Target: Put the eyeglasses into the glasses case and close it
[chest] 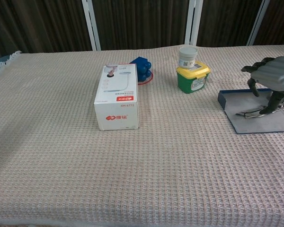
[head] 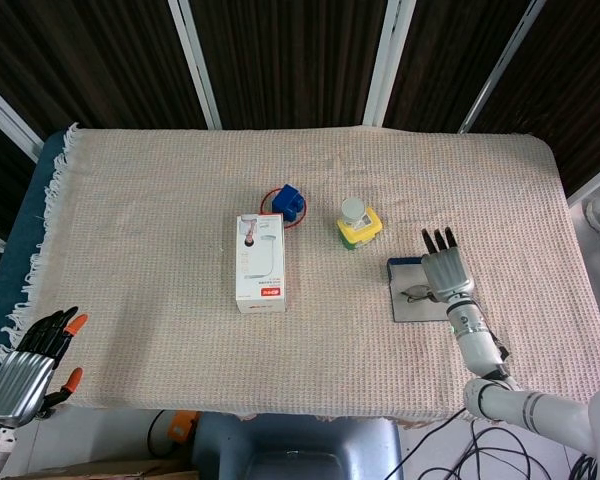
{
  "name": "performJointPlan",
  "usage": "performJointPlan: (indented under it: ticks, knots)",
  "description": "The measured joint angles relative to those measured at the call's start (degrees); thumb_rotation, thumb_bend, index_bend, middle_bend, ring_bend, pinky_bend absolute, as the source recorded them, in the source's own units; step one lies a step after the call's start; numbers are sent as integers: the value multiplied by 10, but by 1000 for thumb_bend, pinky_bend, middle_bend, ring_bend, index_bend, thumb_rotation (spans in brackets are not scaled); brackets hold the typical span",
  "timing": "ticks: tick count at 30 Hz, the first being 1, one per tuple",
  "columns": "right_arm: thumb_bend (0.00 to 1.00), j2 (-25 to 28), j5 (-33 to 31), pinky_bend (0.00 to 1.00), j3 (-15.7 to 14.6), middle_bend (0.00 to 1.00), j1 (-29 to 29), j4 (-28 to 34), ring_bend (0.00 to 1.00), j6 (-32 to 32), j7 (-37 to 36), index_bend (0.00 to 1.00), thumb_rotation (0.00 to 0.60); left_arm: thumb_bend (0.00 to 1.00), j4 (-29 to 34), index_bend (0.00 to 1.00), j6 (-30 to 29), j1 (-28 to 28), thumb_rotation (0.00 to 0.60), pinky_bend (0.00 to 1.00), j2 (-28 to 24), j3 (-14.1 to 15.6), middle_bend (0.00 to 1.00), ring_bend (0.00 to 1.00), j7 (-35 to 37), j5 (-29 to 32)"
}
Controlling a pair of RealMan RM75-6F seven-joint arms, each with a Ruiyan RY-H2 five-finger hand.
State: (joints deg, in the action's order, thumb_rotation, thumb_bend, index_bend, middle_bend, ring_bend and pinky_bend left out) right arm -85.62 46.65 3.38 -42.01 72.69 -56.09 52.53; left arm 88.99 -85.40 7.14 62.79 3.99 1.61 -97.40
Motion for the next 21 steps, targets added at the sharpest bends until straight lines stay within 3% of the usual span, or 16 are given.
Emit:
performJointPlan:
  ticks: [21]
  knots:
    - [109, 15, 49, 16, -6, 0, 2, 16, 0, -13, -15, 312, 600, 391, 1, 0, 7, 3, 600, 126, 1, -2, 0, 0, -2, 5]
